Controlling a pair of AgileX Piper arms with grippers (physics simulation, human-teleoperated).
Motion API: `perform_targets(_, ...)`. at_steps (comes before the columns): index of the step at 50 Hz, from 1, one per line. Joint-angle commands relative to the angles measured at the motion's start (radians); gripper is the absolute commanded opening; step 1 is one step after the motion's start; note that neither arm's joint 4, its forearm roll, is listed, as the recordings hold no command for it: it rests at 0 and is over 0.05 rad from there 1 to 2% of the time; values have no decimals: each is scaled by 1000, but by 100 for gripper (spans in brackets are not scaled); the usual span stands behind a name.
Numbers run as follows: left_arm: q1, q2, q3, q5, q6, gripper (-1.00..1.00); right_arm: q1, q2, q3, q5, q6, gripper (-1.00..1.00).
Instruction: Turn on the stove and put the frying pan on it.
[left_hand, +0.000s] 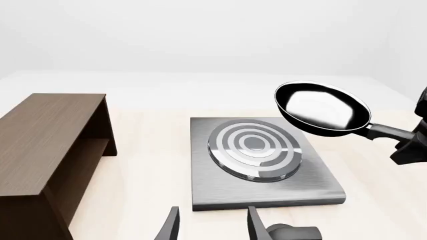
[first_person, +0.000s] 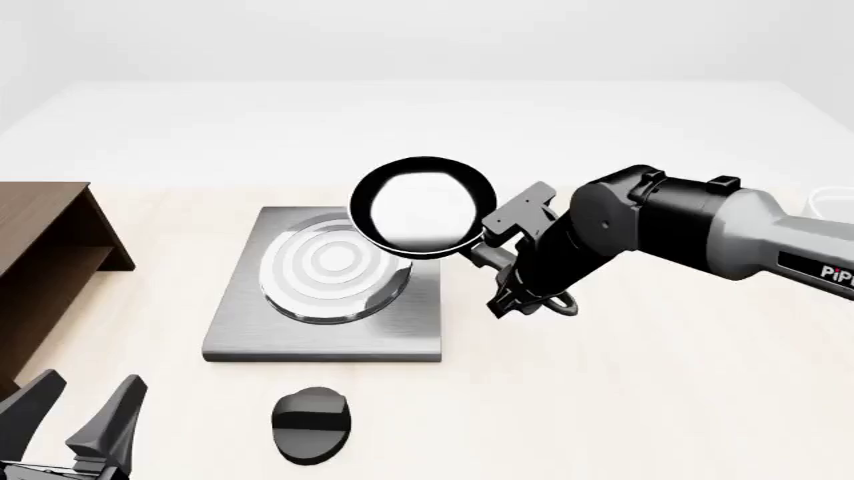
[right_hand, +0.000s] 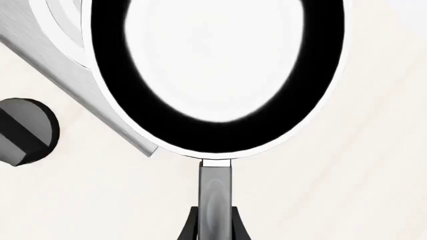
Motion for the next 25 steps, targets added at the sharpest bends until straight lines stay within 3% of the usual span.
perform_targets(1,0,0,0,-1,3,100,93,58,-97,3,33,-100)
perform_targets(13,4,0,0,-3,2,100,172,132,-180,7,61,-100)
perform_targets(25,4,0,0,-2,-1,100,198,185,-214,2,63,-100)
